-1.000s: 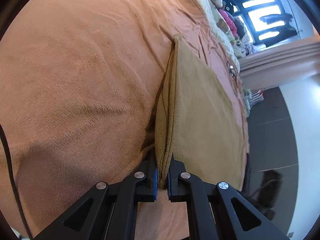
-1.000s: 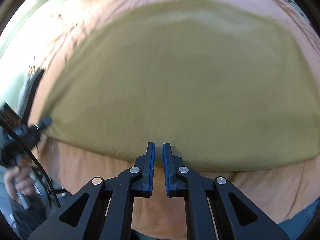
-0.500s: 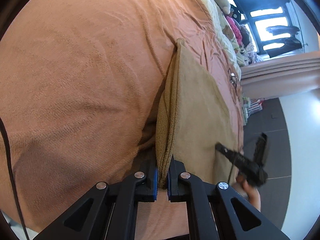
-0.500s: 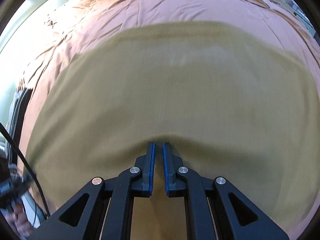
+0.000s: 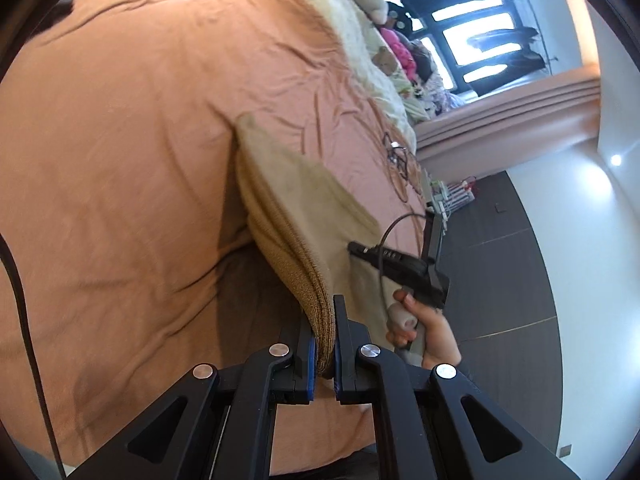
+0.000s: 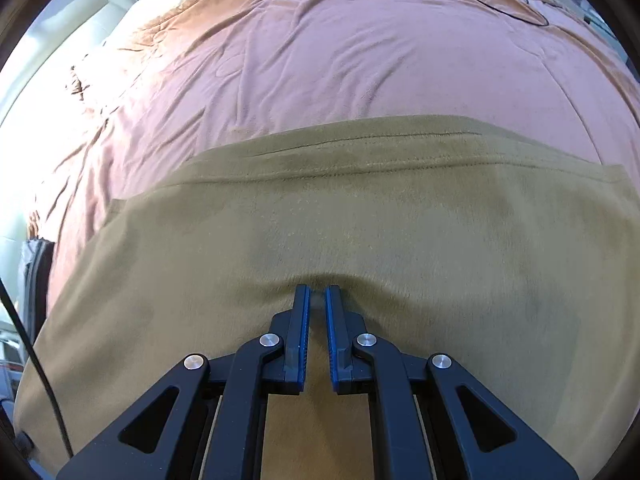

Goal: Fold small clothes
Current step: 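Lift the folded edge with both tools and fold it over the other half, then open both tools to release the folded shirt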

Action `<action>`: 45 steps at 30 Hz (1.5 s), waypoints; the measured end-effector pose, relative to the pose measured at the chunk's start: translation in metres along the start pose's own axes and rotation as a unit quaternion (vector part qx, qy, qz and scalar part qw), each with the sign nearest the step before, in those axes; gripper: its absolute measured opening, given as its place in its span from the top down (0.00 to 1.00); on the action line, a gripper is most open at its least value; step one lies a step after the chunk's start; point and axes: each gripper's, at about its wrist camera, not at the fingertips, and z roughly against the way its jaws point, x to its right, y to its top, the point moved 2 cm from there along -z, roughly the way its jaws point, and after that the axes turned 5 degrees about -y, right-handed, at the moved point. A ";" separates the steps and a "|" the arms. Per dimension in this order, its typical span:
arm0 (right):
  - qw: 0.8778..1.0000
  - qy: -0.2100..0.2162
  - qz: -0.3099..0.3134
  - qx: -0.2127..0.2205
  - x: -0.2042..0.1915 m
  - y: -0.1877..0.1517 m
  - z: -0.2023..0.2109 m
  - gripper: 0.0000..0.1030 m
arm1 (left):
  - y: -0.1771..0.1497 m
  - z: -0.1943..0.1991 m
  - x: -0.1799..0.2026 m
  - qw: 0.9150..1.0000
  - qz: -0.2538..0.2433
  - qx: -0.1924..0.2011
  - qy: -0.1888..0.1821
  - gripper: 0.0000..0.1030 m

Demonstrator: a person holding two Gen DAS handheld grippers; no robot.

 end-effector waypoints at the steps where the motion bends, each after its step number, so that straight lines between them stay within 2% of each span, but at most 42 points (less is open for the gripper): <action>1: 1.000 0.005 0.006 0.001 -0.001 -0.003 0.007 0.95 | 0.002 -0.001 0.005 1.000 -0.005 0.001 -0.003 0.94; 7: 0.998 0.053 0.025 -0.004 0.010 -0.047 0.057 0.95 | 0.019 -0.018 0.047 0.999 -0.043 -0.009 -0.021 0.94; 12: 0.995 0.088 0.027 -0.030 0.021 -0.096 0.075 0.95 | 0.028 -0.032 0.091 0.995 -0.090 -0.021 -0.038 0.94; 19: 0.992 0.110 0.015 -0.063 0.038 -0.145 0.064 0.95 | 0.027 -0.064 0.151 0.986 -0.147 -0.052 -0.055 0.94; 25: 0.982 0.169 -0.045 -0.070 0.063 -0.166 0.051 0.95 | 0.007 -0.107 0.192 0.976 -0.185 -0.091 -0.063 0.94; 29: 0.979 0.184 -0.074 -0.045 0.089 -0.179 0.058 0.95 | -0.014 -0.138 0.211 0.969 -0.203 -0.124 -0.071 0.94; 34: 0.973 0.197 -0.117 0.007 0.134 -0.205 0.096 0.95 | -0.041 -0.176 0.232 0.957 -0.229 -0.165 -0.071 0.94; 39: 0.972 0.174 -0.147 0.051 0.165 -0.222 0.113 0.94 | -0.074 -0.214 0.245 0.943 -0.251 -0.206 -0.067 0.94; 45: 0.972 0.150 -0.164 0.080 0.184 -0.243 0.125 0.94 | -0.113 -0.257 0.248 0.927 -0.268 -0.256 -0.058 0.94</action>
